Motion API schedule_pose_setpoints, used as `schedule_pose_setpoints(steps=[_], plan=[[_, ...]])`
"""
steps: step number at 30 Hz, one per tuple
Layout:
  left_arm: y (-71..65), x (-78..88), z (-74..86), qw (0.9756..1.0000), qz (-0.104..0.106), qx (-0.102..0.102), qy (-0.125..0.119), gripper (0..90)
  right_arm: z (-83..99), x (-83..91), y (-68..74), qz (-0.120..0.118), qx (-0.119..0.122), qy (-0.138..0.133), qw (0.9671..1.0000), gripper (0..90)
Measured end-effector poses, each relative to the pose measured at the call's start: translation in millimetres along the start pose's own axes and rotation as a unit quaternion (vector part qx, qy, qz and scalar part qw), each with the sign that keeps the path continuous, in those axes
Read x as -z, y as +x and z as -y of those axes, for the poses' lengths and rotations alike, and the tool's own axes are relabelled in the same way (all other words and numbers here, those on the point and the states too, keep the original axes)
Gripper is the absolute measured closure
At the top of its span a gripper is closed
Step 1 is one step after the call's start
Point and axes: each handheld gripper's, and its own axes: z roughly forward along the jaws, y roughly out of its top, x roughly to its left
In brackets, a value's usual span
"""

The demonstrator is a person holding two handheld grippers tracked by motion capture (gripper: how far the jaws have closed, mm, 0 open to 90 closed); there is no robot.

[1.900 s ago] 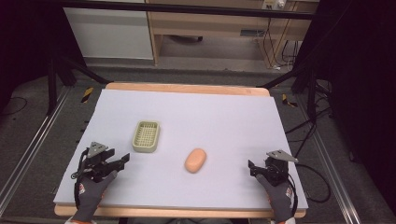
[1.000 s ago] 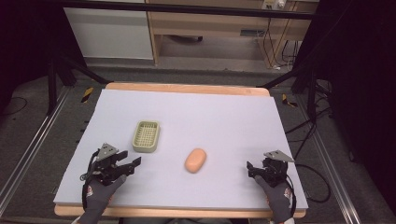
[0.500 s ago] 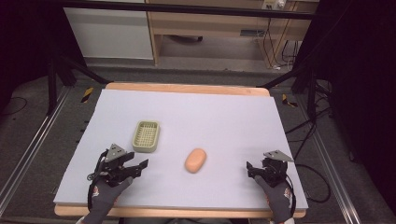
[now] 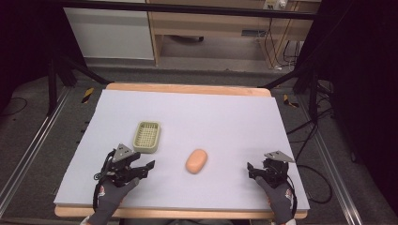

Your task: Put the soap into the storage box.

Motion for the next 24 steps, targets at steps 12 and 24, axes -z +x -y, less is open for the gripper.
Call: schedule_pose_setpoints(steps=[12,24], plan=[[-9.4,-4.4,-4.4,0.9999,0.009,-0.010,0.005,30.2,-0.1,-0.7,0.6,0.000,0.000,0.002,1.0000,8.1],[-18.9,-8.8,-9.6,0.9996,0.017,-0.018,0.009,28.5,-0.1,-1.0,1.0,0.001,0.001,0.004,1.0000,8.0]])
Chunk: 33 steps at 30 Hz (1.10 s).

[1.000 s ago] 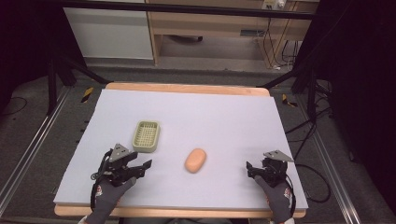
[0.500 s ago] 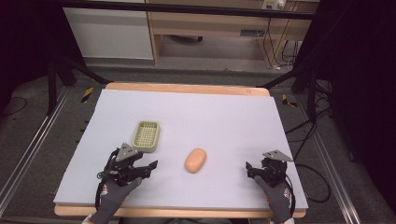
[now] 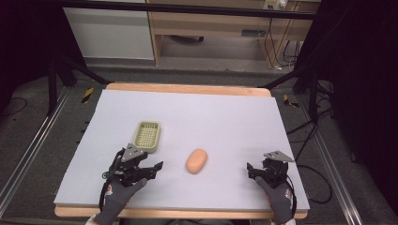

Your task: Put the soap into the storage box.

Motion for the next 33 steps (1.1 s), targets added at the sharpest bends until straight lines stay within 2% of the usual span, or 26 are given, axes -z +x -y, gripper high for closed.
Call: schedule_pose_setpoints(steps=[13,21,33], plan=[[-7.1,-0.6,-16.7,0.9999,0.003,-0.012,0.001,27.8,0.3,0.0,1.7,0.000,-0.001,0.002,1.0000,7.8],[-11.0,-1.6,-27.2,0.9999,0.009,-0.005,-0.009,27.6,0.3,0.0,1.8,0.000,-0.002,0.003,1.0000,7.8],[-23.0,-15.3,-37.4,0.9997,0.020,-0.007,-0.009,27.6,0.3,-0.2,1.4,0.000,0.000,0.004,1.0000,7.7]])
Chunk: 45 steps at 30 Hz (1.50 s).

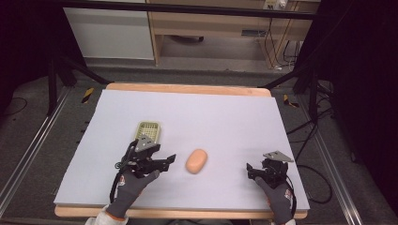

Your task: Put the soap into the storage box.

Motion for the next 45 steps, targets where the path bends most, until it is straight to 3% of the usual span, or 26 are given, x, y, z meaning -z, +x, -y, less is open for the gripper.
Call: schedule_pose_setpoints(steps=[19,34,45], plan=[[-17.6,-24.3,-11.4,0.9998,0.012,-0.008,0.012,27.4,0.2,-0.9,-0.6,-0.002,0.003,0.002,1.0000,7.6],[-23.5,-38.6,-17.2,0.9997,0.017,-0.010,0.018,27.4,-0.1,-1.6,-0.5,-0.002,-0.001,0.005,1.0000,7.5],[-29.5,-56.0,-16.8,0.9990,0.020,-0.020,0.036,27.3,0.0,-1.9,0.1,-0.002,-0.001,0.007,1.0000,7.4]])
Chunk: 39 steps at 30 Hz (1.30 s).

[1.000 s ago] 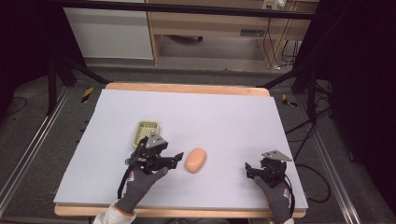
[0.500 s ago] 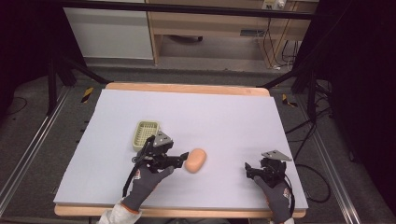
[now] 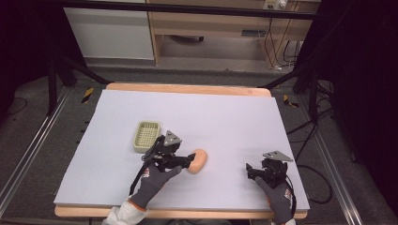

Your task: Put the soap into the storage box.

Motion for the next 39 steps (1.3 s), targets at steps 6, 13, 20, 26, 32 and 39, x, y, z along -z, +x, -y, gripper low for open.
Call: schedule_pose_setpoints(steps=[6,13,20,26,32,39], plan=[[-3.2,-6.3,-0.2,0.9999,0.003,-0.006,0.009,27.2,-0.1,-0.4,0.2,-0.001,0.002,0.000,1.0000,7.4],[-8.9,-16.4,-0.9,0.9996,0.007,-0.017,0.023,27.0,-0.1,-0.5,0.4,-0.001,0.001,0.001,1.0000,7.4],[-12.2,-25.6,0.6,0.9988,0.004,-0.027,0.041,26.6,0.0,-0.7,0.4,-0.002,0.002,0.002,1.0000,7.4],[-14.0,-30.8,1.2,0.9983,0.005,-0.032,0.049,26.7,0.0,-0.8,0.4,-0.001,0.003,0.003,1.0000,7.4],[-16.9,-39.1,1.8,0.9976,0.006,-0.035,0.060,26.8,-0.1,-1.4,0.5,-0.001,0.004,0.005,1.0000,7.3],[-18.7,-46.3,3.7,0.9965,0.003,-0.040,0.074,27.0,-0.1,-1.6,0.8,-0.001,0.005,0.005,1.0000,7.3]])
